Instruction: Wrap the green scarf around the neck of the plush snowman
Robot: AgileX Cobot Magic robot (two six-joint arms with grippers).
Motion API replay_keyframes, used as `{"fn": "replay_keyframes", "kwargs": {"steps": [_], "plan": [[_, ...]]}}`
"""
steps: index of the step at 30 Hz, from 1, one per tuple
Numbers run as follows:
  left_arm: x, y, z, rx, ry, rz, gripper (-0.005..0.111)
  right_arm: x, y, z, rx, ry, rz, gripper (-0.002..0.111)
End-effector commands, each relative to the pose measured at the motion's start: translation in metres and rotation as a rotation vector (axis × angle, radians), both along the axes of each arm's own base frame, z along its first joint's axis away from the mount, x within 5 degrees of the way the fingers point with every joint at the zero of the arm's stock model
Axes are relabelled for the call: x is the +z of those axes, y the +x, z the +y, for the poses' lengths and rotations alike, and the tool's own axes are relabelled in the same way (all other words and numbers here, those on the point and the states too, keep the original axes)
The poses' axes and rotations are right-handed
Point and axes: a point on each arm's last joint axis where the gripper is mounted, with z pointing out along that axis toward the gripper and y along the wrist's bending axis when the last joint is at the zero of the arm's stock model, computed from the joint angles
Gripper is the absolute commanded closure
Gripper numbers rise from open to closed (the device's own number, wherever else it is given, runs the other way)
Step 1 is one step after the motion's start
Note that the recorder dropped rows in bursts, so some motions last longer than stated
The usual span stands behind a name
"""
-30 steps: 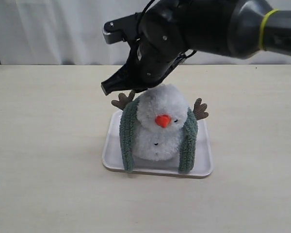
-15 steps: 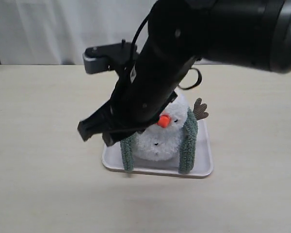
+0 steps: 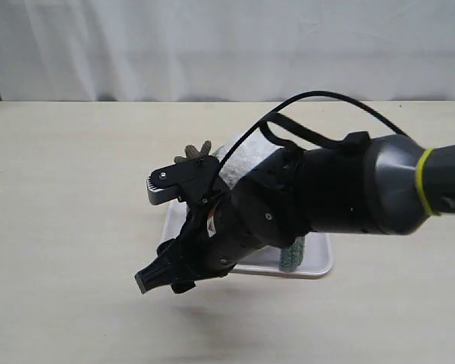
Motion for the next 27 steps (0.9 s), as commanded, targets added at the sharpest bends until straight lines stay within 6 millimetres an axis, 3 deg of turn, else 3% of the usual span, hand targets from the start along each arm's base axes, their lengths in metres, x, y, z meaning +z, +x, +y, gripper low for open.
{"fn": "replay_keyframes", "kwargs": {"steps": [1, 7, 17, 22, 27], "plan": [[0.0, 0.0, 0.0, 0.004, -0.008, -0.009, 0.107, -0.014, 0.011, 0.0, -0.012, 0.001, -0.062, 0.053], [0.0, 0.0, 0.0, 0.004, -0.008, -0.009, 0.107, -0.032, 0.021, -0.005, -0.035, -0.026, -0.051, 0.055], [0.0, 0.0, 0.0, 0.004, -0.008, -0.009, 0.107, -0.045, 0.029, 0.001, -0.019, 0.022, -0.104, 0.055], [0.0, 0.0, 0.0, 0.004, -0.008, -0.009, 0.107, -0.048, 0.035, -0.009, -0.05, -0.01, -0.079, 0.07], [0.0, 0.0, 0.0, 0.004, -0.008, -0.009, 0.107, -0.047, 0.039, -0.011, -0.061, 0.001, -0.089, 0.096]]}}
